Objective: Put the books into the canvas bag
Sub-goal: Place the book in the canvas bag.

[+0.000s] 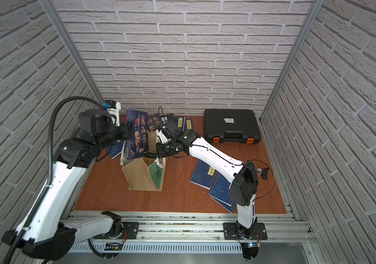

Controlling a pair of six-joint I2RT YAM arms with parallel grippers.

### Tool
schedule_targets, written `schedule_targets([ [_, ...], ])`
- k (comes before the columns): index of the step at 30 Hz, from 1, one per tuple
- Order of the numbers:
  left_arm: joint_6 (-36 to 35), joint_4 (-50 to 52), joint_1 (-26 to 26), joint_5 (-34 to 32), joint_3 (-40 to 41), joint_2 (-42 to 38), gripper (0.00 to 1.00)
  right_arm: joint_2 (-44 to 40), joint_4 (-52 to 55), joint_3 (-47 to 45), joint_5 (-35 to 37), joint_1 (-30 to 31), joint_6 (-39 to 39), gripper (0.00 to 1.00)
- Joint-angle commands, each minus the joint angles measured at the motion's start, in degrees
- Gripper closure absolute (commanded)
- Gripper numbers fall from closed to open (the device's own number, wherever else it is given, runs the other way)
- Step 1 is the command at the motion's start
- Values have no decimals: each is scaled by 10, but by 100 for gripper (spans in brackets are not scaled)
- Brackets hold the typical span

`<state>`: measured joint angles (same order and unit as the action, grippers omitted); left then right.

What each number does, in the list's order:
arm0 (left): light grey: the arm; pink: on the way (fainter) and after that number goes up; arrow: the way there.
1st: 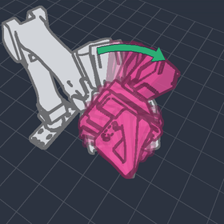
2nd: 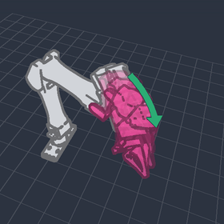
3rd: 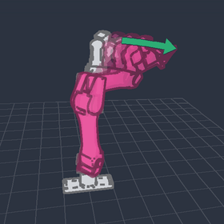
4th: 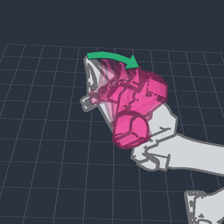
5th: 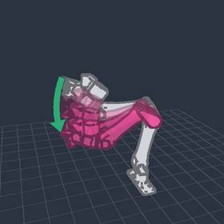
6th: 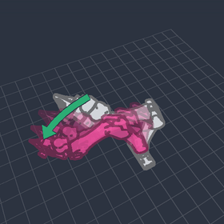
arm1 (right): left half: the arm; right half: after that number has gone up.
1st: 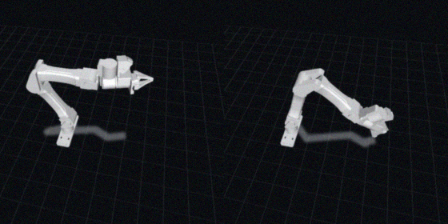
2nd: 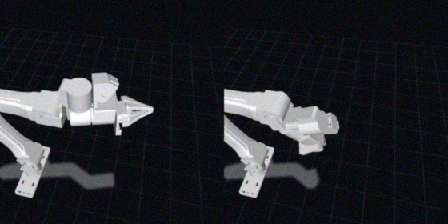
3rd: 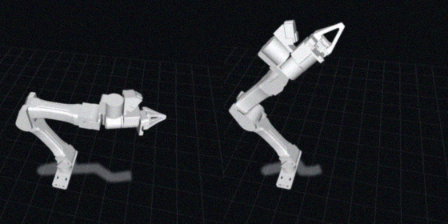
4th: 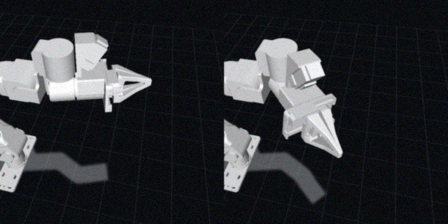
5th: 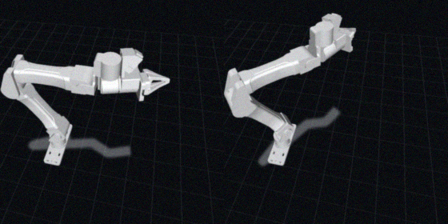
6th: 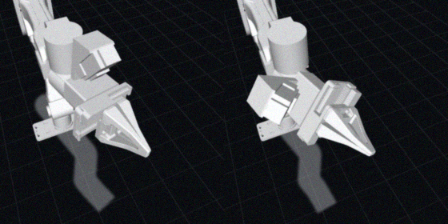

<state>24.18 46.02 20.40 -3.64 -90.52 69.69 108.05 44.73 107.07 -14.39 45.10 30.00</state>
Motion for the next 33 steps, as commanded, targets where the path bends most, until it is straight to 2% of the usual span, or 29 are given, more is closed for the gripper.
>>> schedule_targets([
  [1, 2, 8, -3, 25, 7, -14, 100, -30, 2, 0, 13, -10, -10, 94],
  [7, -8, 78, -5, 44, -1, -6, 100, -32, 2, 5, 4, -23, -10, 94],
  [12, -6, 96, -5, 62, 15, -21, 100, -31, 2, 7, -3, -28, -12, 94],
  [21, 4, 118, -4, 102, 25, 14, 100, -30, 5, 8, -14, -30, -12, 95],
  [28, 46, 87, -26, 133, 42, 57, 100, -29, 0, 7, -32, -30, -17, 94],
  [33, 94, 16, -52, 198, 58, 106, 100, -27, -3, 3, -42, -31, -21, 94],
])
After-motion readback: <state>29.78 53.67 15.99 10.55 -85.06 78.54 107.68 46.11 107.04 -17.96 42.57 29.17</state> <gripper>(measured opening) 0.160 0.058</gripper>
